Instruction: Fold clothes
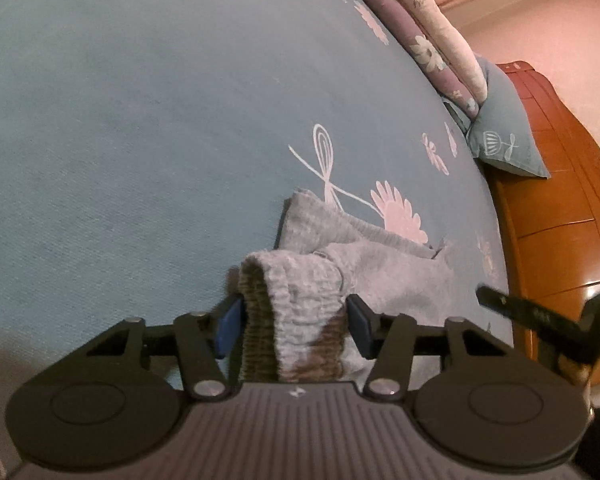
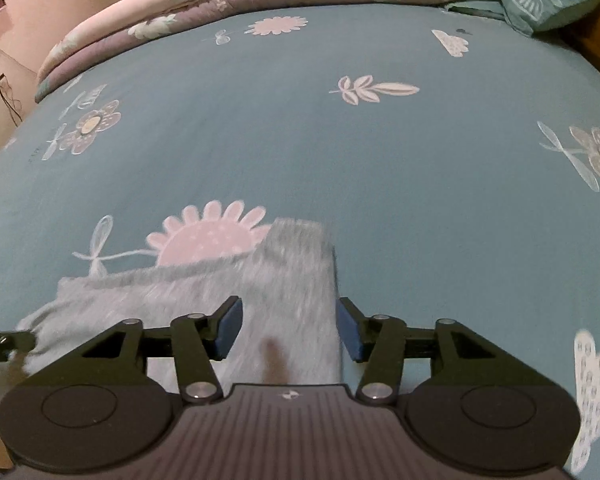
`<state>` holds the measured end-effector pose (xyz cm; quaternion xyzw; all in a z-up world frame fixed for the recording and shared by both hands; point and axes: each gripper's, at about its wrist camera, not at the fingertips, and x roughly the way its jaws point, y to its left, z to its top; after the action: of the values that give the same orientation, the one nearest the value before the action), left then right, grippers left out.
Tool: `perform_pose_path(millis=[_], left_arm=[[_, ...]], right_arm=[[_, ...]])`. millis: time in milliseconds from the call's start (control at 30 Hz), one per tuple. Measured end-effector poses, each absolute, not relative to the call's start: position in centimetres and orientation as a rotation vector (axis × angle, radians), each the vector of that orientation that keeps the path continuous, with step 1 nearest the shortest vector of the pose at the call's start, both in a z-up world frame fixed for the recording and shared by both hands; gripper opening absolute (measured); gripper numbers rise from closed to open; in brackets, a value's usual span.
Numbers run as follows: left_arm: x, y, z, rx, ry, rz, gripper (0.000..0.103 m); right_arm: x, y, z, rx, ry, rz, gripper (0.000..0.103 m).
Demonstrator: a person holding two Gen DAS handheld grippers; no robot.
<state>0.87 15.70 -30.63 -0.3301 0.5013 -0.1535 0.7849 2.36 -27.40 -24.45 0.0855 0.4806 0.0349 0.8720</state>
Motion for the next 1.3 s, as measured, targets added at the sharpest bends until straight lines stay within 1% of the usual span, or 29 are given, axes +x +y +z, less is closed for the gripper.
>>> perform_pose_path(millis=[100, 233, 300, 367, 500, 567, 600, 633, 733, 800, 867, 967, 1033, 1167, 1233, 1267, 1300], left_arm=[[0.9, 15.4, -30.4, -0.687, 1.081, -0.326, 0.053], [0.9, 14.7, -29.6, -0.627, 1.082, -0.317, 0.053], [0.8, 14.3, -29.1, -0.585, 1.082, -0.316, 0.053], [0.9, 14.2, -28.8, -0.566, 1.083, -0.318, 0.053], [1.0, 14.4, -28.8, -0.572, 1.092, -0.319, 0.053], [1.1, 14.5, -28.8, -0.572, 1.093, -0.322, 0.053], [1.0, 14.5, -28.7, -0.571, 1.093, -0.324, 0.053], [1.0, 14.5, -28.7, -0.569, 1.093, -0.325, 0.053], [1.0, 14.5, -28.5, -0.558, 1.088, -0.328, 0.052], [0.9, 14.4, -28.1, -0.540, 1.080, -0.334, 0.044], [0.9, 14.4, -27.5, -0.535, 1.075, -0.344, 0.040], [1.2, 14.1, -26.5, -0.527, 1.057, -0.376, 0.037], [1.4, 13.8, -25.9, -0.522, 1.043, -0.401, 0.037], [2.8, 13.4, -27.1, -0.523, 1.062, -0.383, 0.037], [3.3, 13.4, -28.0, -0.528, 1.077, -0.369, 0.046], [3.4, 13.6, -28.1, -0.535, 1.085, -0.366, 0.049], [3.5, 13.7, -28.1, -0.541, 1.094, -0.362, 0.049]], right_arm=[[5.0, -27.3, -25.3, 0.198, 1.015, 0.063, 0.058], [7.1, -25.2, -25.4, 0.137, 1.048, -0.017, 0.058], [7.2, -24.1, -25.0, 0.122, 1.043, -0.041, 0.054], [7.5, -23.2, -25.2, 0.136, 1.048, -0.056, 0.039], [8.6, -22.0, -27.4, 0.161, 1.117, -0.115, 0.038], [8.9, -21.6, -27.9, 0.126, 1.120, -0.152, 0.028], [8.9, -21.5, -27.9, 0.119, 1.118, -0.162, 0.025], [8.8, -21.4, -27.8, 0.112, 1.116, -0.166, 0.018], [8.6, -21.3, -27.7, 0.098, 1.110, -0.161, 0.011], [8.5, -21.4, -27.5, 0.092, 1.097, -0.154, 0.010], [8.4, -21.5, -27.2, 0.080, 1.083, -0.147, 0.009], [8.5, -21.9, -26.4, 0.061, 1.068, -0.152, 0.009], [8.8, -22.4, -26.1, 0.054, 1.066, -0.159, 0.009], [9.7, -22.7, -27.3, 0.045, 1.069, -0.176, 0.009], [10.1, -22.7, -28.2, 0.045, 1.087, -0.176, 0.010], [10.1, -22.7, -28.3, 0.061, 1.086, -0.171, 0.012], [10.0, -22.8, -28.1, 0.075, 1.084, -0.152, 0.016]])
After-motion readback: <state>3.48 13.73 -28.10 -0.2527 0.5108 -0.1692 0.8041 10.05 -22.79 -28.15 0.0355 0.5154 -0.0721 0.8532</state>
